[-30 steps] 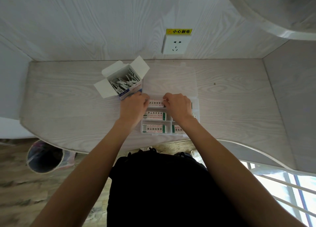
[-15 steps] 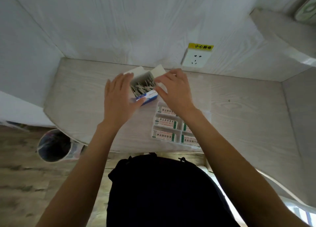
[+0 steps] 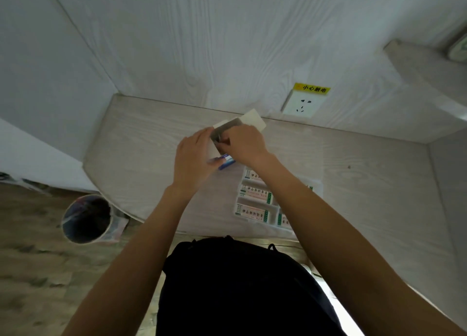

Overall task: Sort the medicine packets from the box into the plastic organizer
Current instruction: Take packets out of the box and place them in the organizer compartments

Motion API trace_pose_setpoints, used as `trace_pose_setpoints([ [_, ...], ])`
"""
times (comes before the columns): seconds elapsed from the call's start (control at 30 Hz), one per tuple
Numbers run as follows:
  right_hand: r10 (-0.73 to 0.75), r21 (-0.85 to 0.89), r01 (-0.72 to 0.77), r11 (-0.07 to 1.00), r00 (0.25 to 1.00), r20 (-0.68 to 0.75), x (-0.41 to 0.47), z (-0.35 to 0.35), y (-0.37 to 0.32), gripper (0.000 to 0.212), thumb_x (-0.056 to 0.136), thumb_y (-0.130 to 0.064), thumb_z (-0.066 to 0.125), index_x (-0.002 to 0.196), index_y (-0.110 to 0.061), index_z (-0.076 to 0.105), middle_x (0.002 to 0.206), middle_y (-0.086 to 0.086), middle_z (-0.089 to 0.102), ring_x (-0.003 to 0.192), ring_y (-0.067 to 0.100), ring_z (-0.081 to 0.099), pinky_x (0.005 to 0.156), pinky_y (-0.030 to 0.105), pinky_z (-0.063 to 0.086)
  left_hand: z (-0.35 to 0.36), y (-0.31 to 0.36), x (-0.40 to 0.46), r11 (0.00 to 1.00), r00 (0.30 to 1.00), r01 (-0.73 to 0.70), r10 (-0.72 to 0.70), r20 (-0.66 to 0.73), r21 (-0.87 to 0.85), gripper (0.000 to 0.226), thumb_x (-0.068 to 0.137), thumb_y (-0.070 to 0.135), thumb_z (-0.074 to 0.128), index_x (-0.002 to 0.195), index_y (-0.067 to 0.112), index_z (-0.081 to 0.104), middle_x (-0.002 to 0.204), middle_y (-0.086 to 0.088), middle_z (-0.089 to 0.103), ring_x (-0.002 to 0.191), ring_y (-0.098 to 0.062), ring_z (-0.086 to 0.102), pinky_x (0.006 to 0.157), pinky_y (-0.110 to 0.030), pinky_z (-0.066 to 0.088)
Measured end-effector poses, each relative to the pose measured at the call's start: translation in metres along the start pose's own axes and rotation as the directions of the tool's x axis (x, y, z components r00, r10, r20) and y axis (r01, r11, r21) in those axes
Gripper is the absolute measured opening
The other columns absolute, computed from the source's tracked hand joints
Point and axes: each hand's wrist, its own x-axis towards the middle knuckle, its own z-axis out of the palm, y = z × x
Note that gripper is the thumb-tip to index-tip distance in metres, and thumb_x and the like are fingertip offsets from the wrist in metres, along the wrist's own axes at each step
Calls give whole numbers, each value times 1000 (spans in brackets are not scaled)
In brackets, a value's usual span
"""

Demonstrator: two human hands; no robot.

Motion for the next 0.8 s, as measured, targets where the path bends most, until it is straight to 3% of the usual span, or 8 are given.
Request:
trace_pose_setpoints([
  [0.07, 25, 52, -26, 998, 999, 21, -4, -1, -1, 32, 90, -39, 53, 83, -14, 70, 79, 3, 61, 73, 22, 61, 57, 27, 36, 0, -1, 0, 1000, 1000, -9, 10, -11, 6, 70, 66, 29, 81, 126, 7, 52, 124, -11, 59, 110, -29, 57, 94, -47, 43],
  [0.2, 74, -6, -74, 997, 997, 15, 1, -10, 4, 16, 87, -21, 56, 92, -13, 69, 94, 5, 62, 83, 25, 61, 60, 27, 35, 0, -3, -2, 1000, 1000, -17, 17, 1, -16, 73, 62, 29, 82, 126, 9, 52, 124, -9, 59, 108, -30, 58, 92, -48, 44],
  [0.3, 97, 15, -98, 995, 994, 55, 4, -14, 7, 15, 87, -21, 59, 95, -18, 72, 94, 5, 65, 84, 24, 62, 63, 26, 39, -2, -6, -2, 1000, 999, -15, 15, 39, -17, 74, 62, 33, 81, 127, 13, 52, 124, -5, 59, 110, -26, 57, 93, -48, 43],
  [0.43, 72, 144, -79, 986, 996, 49, -1, -17, 6, 15, 85, -26, 63, 92, -23, 75, 91, 2, 69, 84, 21, 62, 66, 27, 43, -12, -7, -5, 998, 996, -46, 43, 75, 34, 73, 62, 36, 81, 126, 14, 53, 122, -6, 61, 107, -26, 57, 94, -42, 41],
  [0.53, 78, 264, -79, 961, 997, 12, -9, -25, 6, 14, 83, -18, 62, 80, -21, 75, 83, -1, 70, 80, 19, 62, 71, 28, 46, -17, -9, -9, 997, 994, -64, 59, 91, 54, 74, 62, 35, 82, 126, 12, 53, 121, -8, 61, 107, -28, 58, 94, -44, 42],
  [0.7, 71, 56, -70, 996, 997, -9, -20, -19, 2, 20, 88, -17, 52, 98, -14, 69, 91, 8, 68, 86, 28, 63, 65, 28, 39, -14, -8, -11, 998, 994, -18, 13, 104, 54, 76, 60, 35, 83, 125, 12, 53, 120, -7, 61, 106, -27, 59, 91, -42, 45],
  [0.8, 101, 118, -92, 989, 993, -66, -25, -16, 5, 24, 90, -20, 48, 105, -15, 66, 96, 6, 69, 89, 27, 63, 70, 30, 41, -12, -5, -16, 999, 996, 10, -15, 92, 53, 75, 61, 35, 82, 126, 14, 52, 122, -5, 60, 109, -25, 57, 92, -40, 43],
])
